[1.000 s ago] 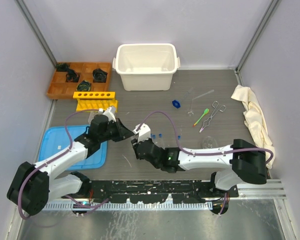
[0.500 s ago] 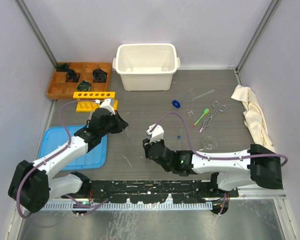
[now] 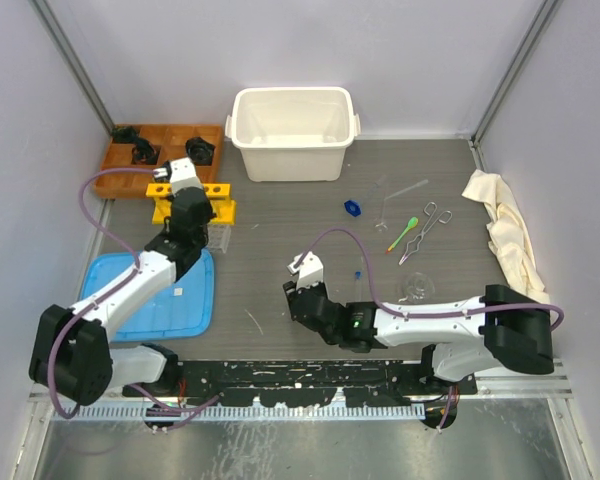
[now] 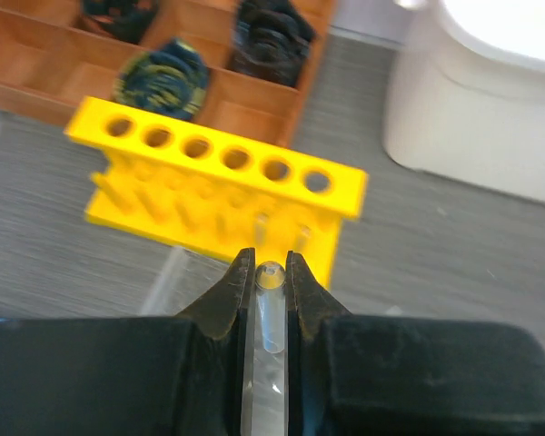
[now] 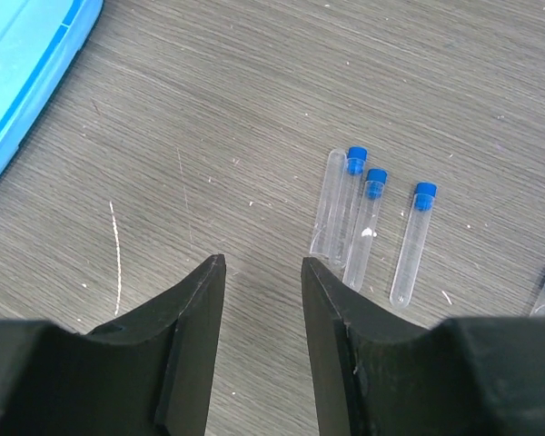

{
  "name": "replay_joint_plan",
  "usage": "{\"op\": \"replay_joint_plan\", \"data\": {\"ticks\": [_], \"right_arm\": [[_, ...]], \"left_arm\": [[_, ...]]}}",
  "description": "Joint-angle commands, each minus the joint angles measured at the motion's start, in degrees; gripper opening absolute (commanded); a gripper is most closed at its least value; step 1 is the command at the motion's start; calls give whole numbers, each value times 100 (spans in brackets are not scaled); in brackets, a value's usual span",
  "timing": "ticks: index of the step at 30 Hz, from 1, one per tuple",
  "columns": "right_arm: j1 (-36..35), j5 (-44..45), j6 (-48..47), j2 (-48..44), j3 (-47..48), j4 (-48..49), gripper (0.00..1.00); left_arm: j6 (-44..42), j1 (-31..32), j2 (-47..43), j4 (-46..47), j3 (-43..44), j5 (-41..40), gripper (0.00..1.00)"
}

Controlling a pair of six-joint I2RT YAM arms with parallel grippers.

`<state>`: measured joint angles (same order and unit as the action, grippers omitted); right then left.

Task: Organize the chemistry lab equipment
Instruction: Insert the test tube into the slot of the test tube rack.

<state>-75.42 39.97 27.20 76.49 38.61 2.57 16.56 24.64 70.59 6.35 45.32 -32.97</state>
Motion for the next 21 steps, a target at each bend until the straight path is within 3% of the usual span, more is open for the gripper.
{"op": "replay_joint_plan", "data": {"ticks": [1, 9, 21], "right_arm": [[-9, 117, 129, -309, -77, 191, 46], [34, 82, 194, -824, -448, 189, 46], [173, 26, 135, -960, -539, 208, 47]], "left_arm": [[-178, -630, 367, 1138, 158, -696, 0], [287, -1509, 1121, 2148, -53, 204, 0], [192, -1603, 1453, 2999, -163, 614, 0]]}}
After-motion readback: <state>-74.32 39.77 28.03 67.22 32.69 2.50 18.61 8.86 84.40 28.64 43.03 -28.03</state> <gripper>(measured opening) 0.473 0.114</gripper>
